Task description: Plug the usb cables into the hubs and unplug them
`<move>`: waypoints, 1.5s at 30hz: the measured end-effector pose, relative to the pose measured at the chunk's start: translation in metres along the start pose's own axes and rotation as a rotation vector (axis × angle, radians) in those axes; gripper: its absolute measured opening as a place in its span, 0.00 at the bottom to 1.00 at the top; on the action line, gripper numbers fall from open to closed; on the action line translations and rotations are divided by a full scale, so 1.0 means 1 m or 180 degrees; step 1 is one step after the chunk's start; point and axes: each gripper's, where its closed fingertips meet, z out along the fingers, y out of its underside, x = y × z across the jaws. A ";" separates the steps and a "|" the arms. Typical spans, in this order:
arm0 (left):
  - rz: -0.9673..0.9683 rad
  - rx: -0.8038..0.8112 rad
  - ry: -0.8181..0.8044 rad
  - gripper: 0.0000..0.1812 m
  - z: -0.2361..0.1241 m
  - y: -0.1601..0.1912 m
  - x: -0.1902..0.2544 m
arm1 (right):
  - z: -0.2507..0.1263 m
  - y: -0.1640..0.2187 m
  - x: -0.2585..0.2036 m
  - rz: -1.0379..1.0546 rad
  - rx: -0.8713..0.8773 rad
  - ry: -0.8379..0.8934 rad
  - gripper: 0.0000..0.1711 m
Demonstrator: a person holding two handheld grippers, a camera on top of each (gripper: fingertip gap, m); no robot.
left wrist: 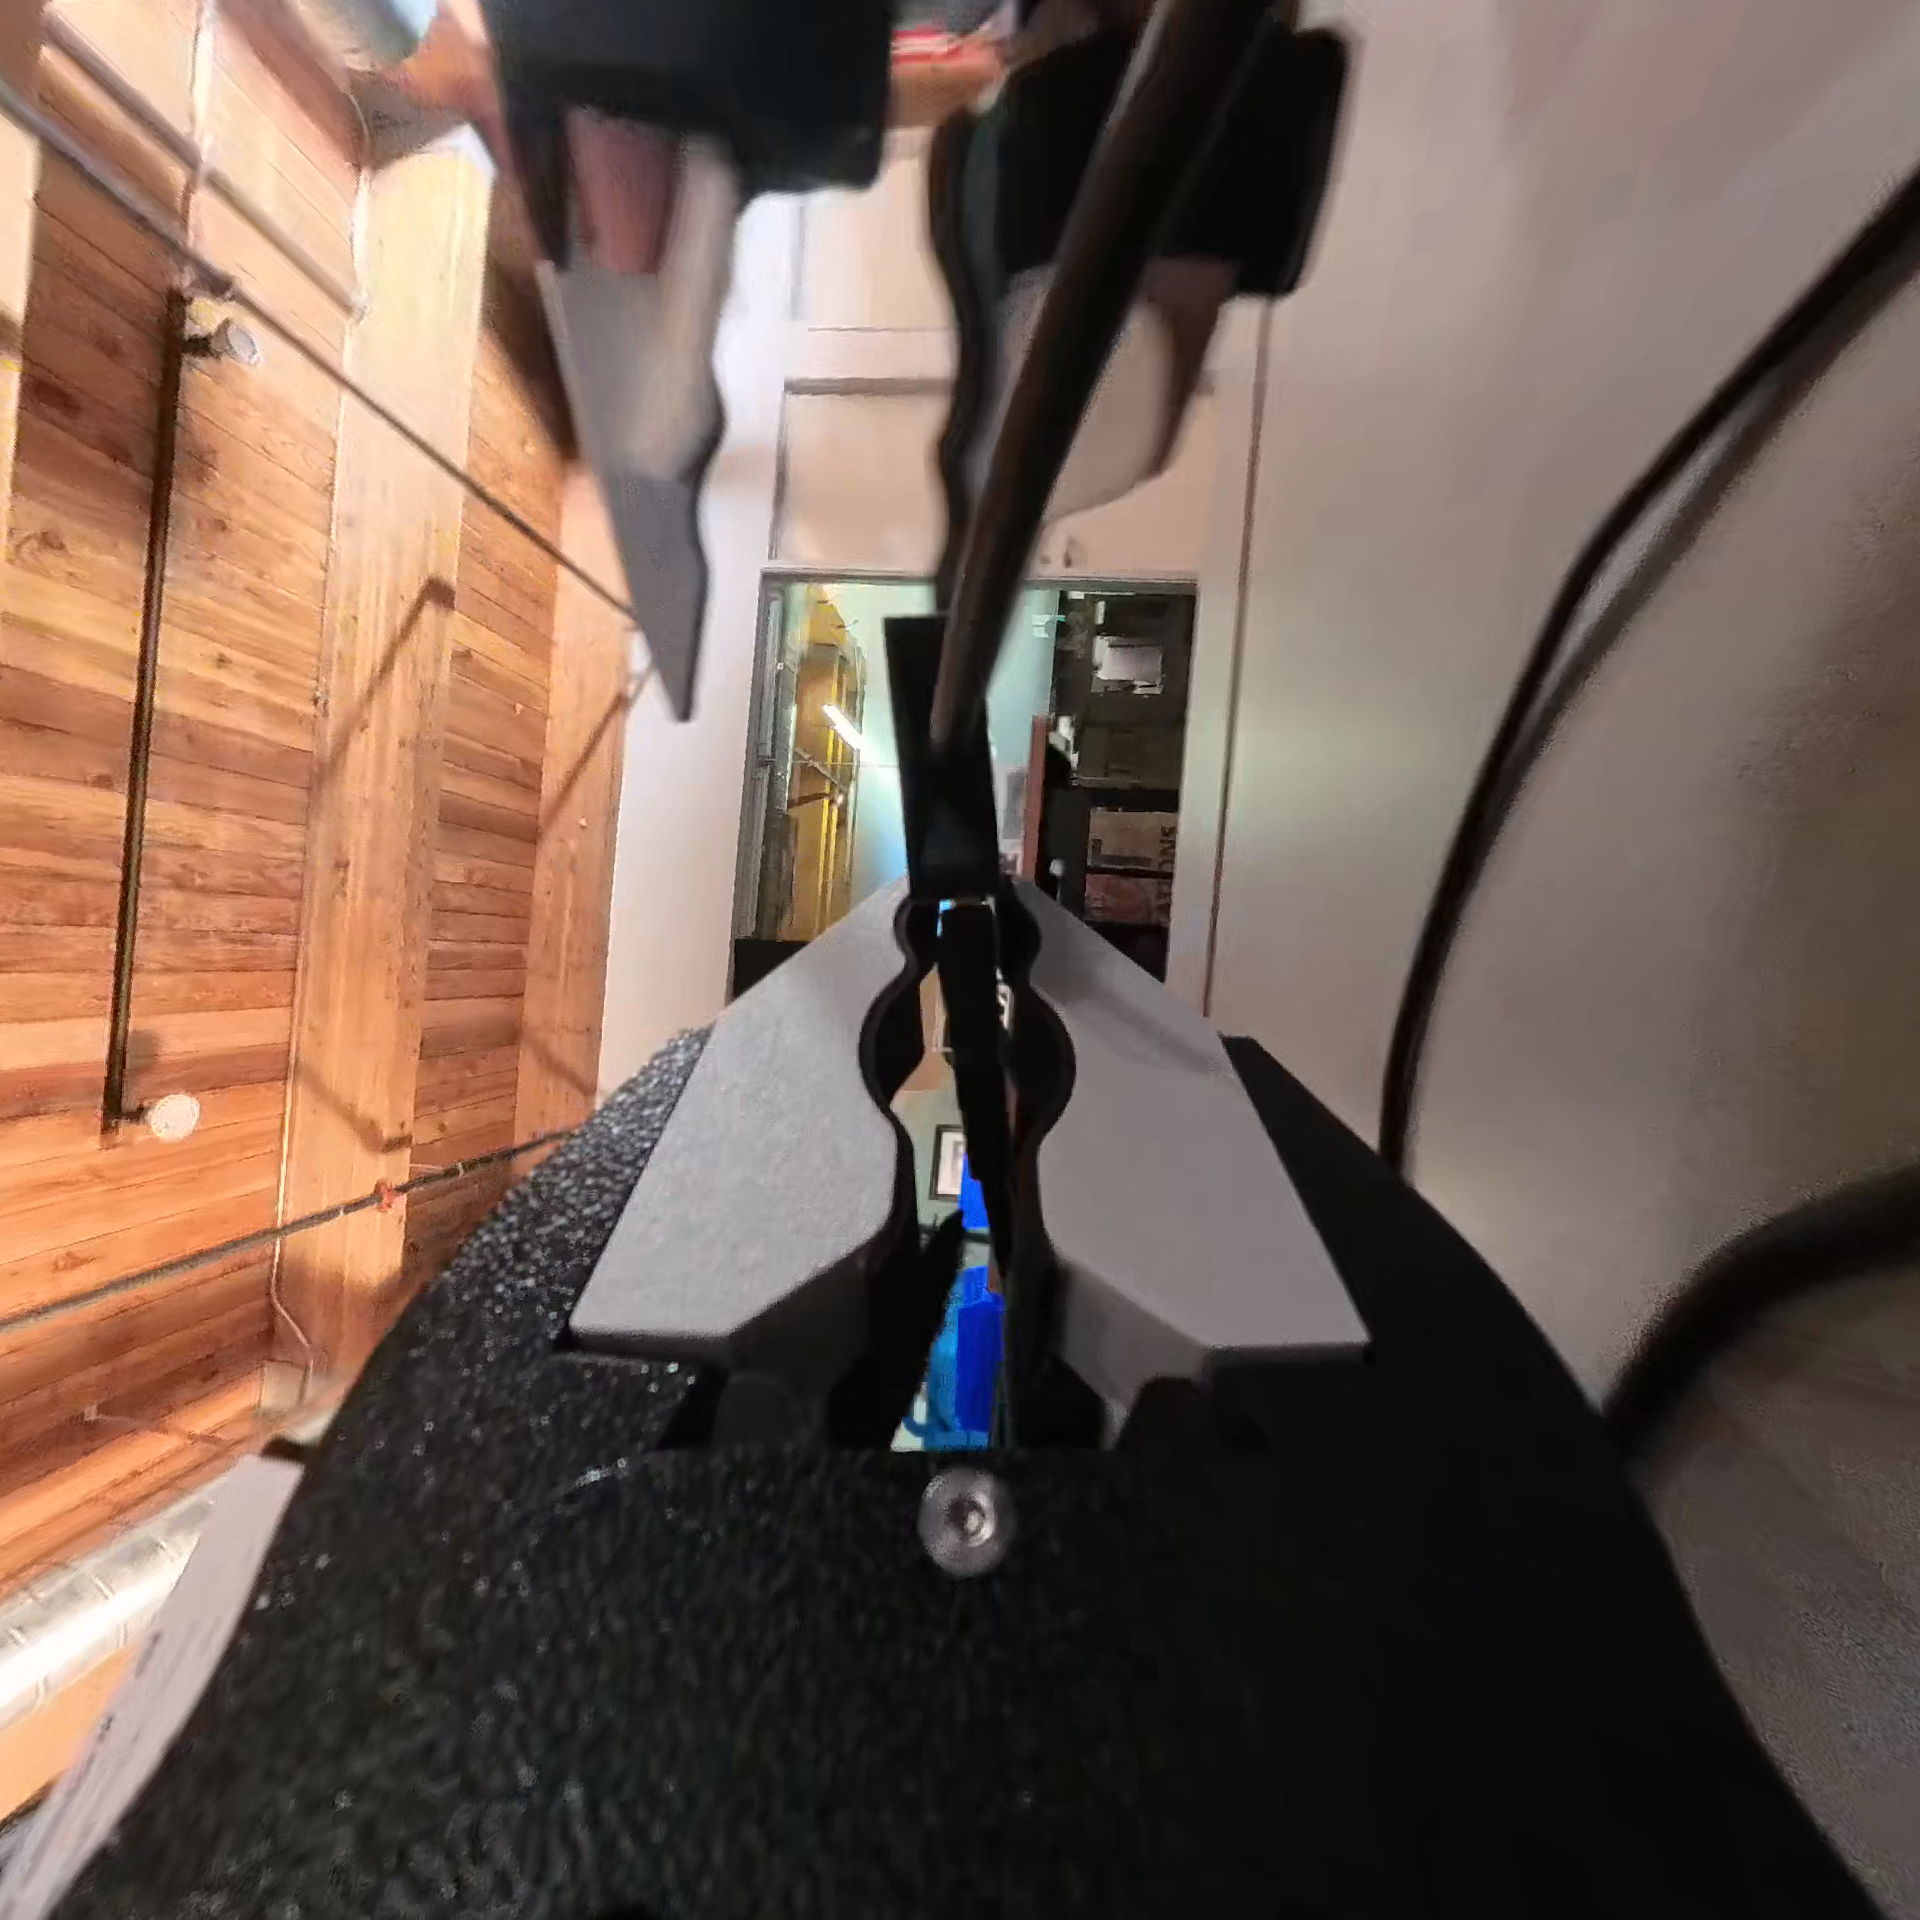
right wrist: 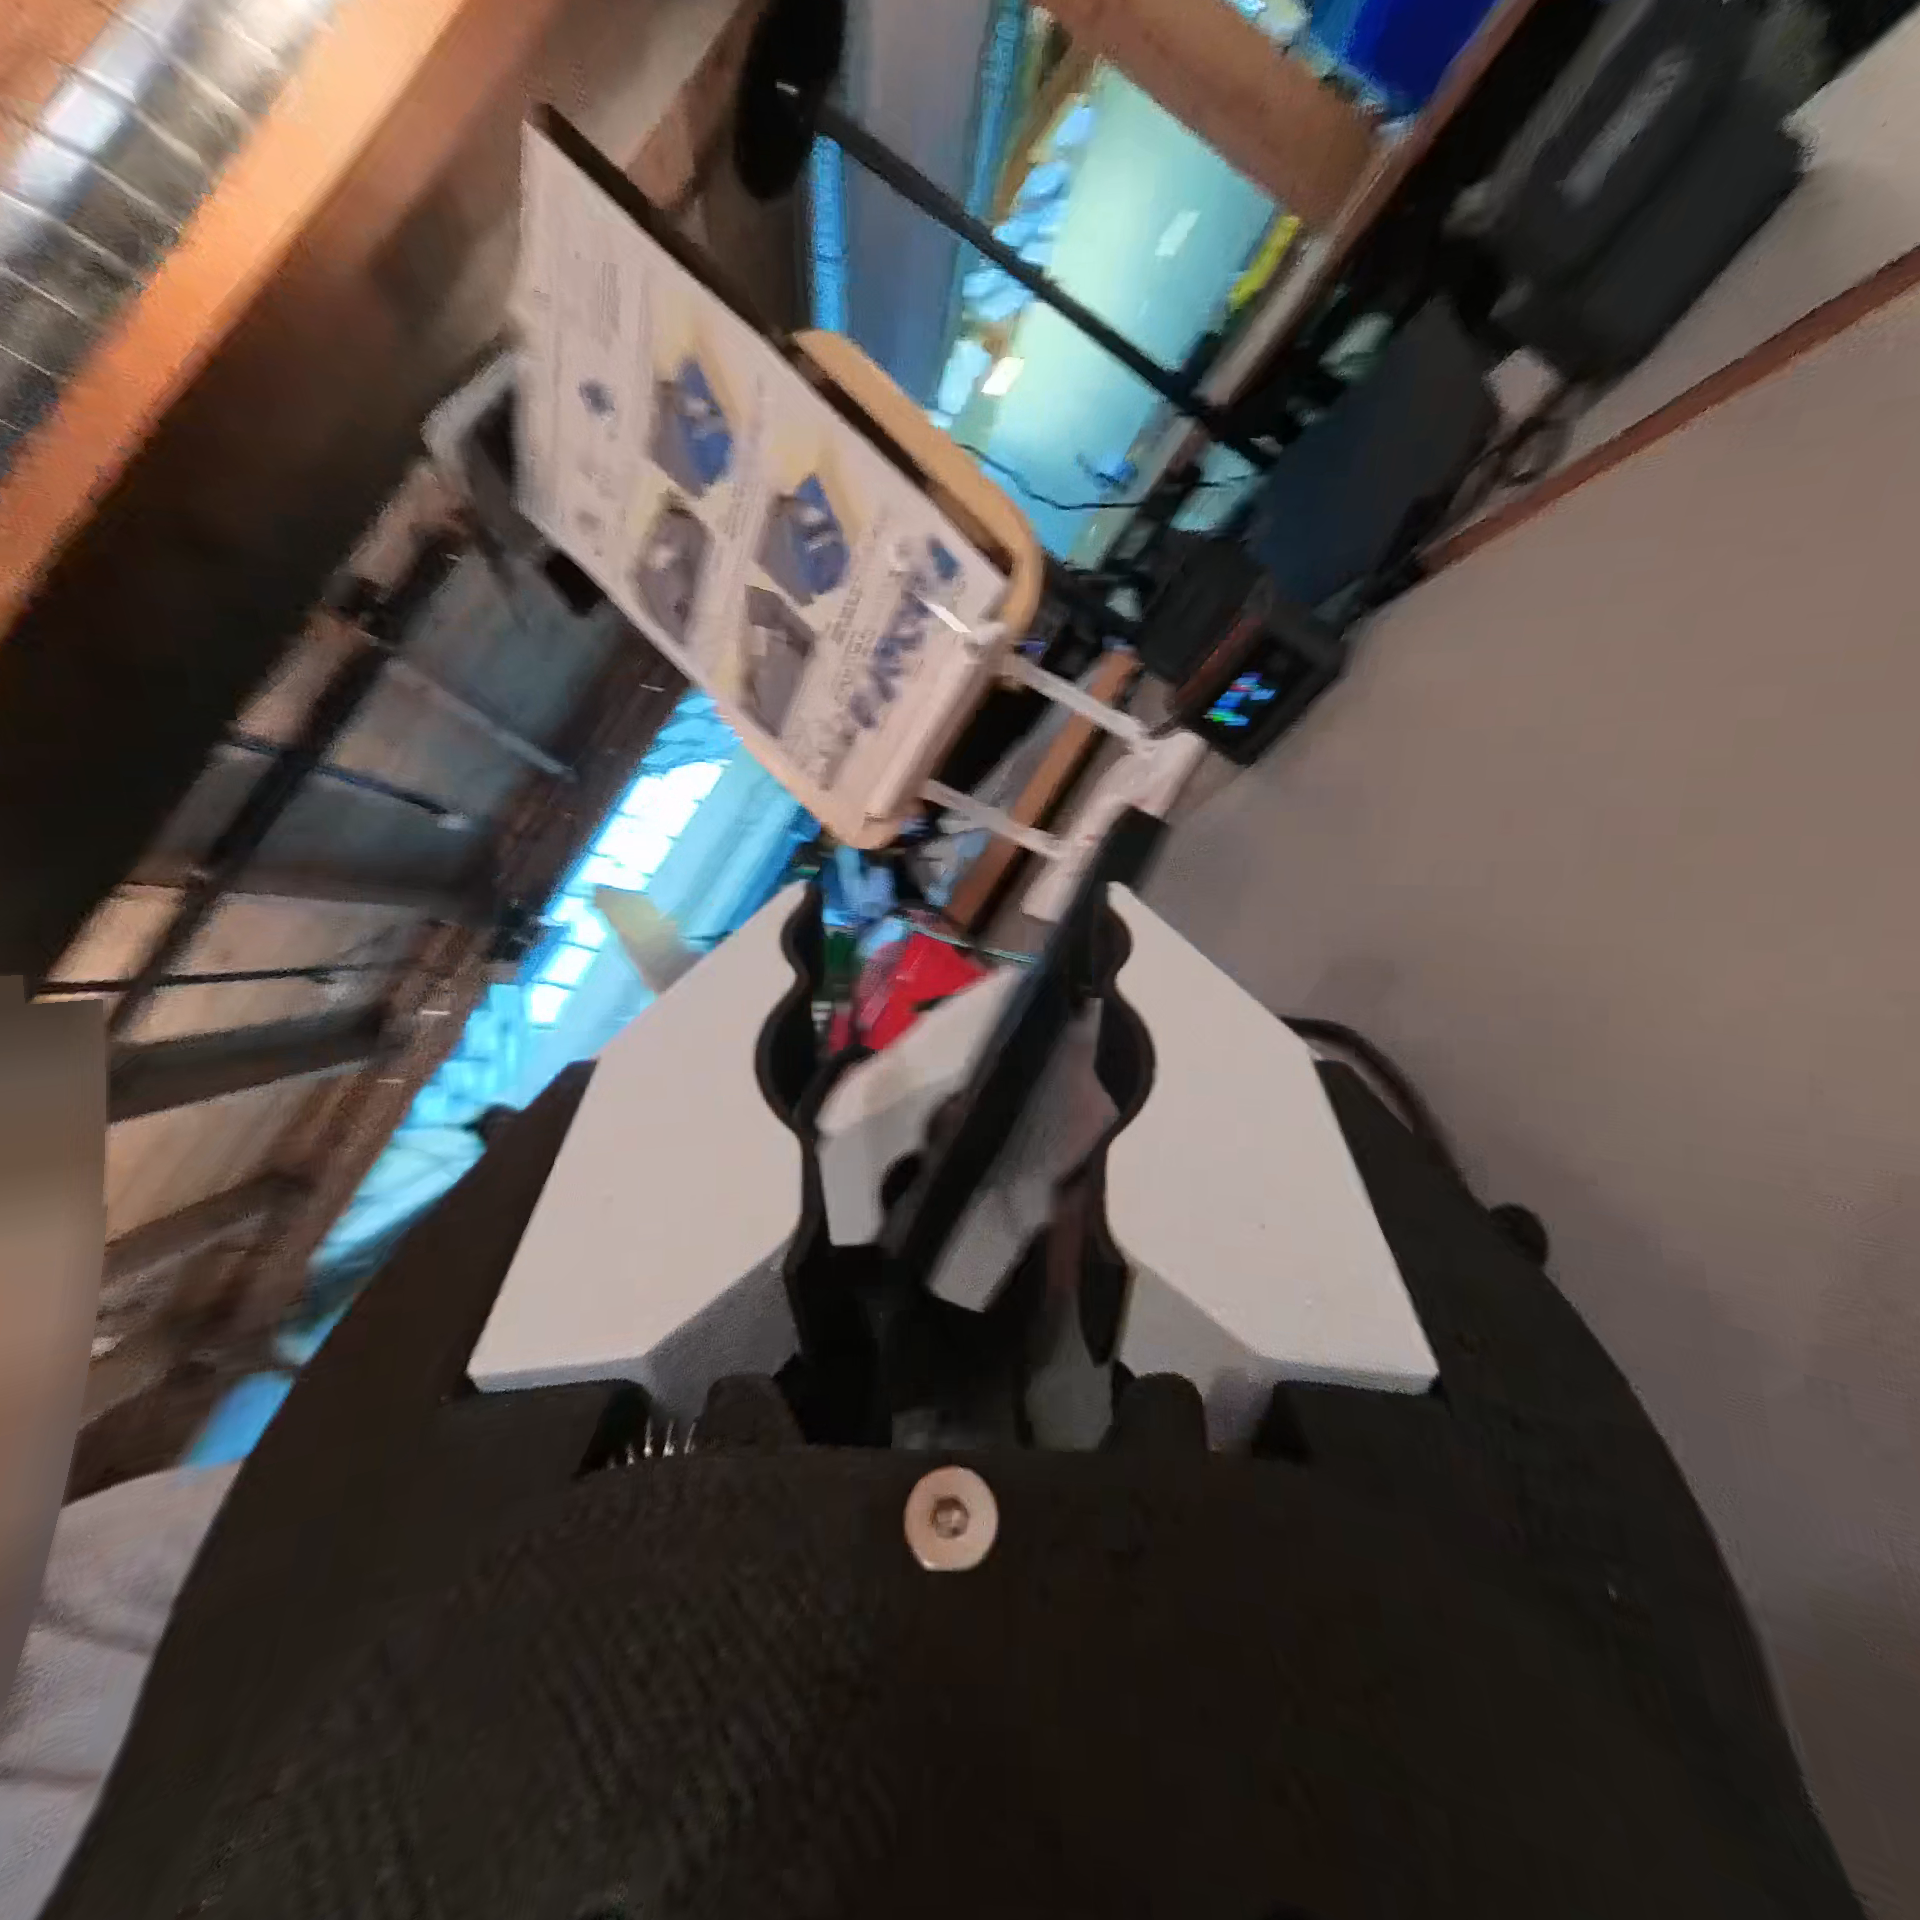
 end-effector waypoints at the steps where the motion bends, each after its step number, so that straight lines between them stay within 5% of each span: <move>1: -0.0064 -0.0027 -0.0074 0.05 0.000 0.003 -0.005 | -0.001 0.000 0.006 -0.0162 -0.0036 0.0197 0.32; 6: -0.0121 0.0015 -0.0154 0.04 -0.001 0.003 -0.010 | 0.006 0.014 -0.002 -0.0369 -0.0290 0.0162 0.29; 12: -0.0214 0.0093 -0.0319 0.05 -0.004 -0.002 -0.020 | 0.012 0.025 -0.005 -0.0133 -0.0412 -0.0063 0.10; 16: -0.0535 0.0164 -0.0309 0.18 -0.002 -0.001 -0.021 | 0.010 0.021 -0.004 -0.0792 -0.0392 0.0212 0.09; 21: -0.1297 0.0241 0.0033 0.21 0.000 0.006 -0.011 | 0.003 0.005 -0.012 -0.1895 -0.0255 0.0638 0.09; 25: -0.2561 0.0758 0.0572 0.52 -0.004 -0.013 -0.010 | 0.000 0.001 -0.023 -0.2513 -0.0222 0.0731 0.09; 29: -0.3667 0.1133 0.1110 0.55 -0.011 -0.019 -0.015 | 0.002 0.009 -0.028 -0.2887 -0.0355 0.0681 0.09; 34: -0.3933 0.1188 0.1177 0.55 -0.013 -0.014 -0.020 | 0.002 0.014 -0.036 -0.3060 -0.0436 0.0539 0.09; 39: -0.4151 0.1517 0.1343 0.37 -0.024 -0.023 -0.027 | -0.003 0.003 -0.035 -0.3153 -0.0287 0.0729 0.09; 45: -0.4758 0.1624 0.1654 0.30 -0.023 -0.018 -0.028 | -0.003 0.007 -0.039 -0.3123 -0.0295 0.0514 0.09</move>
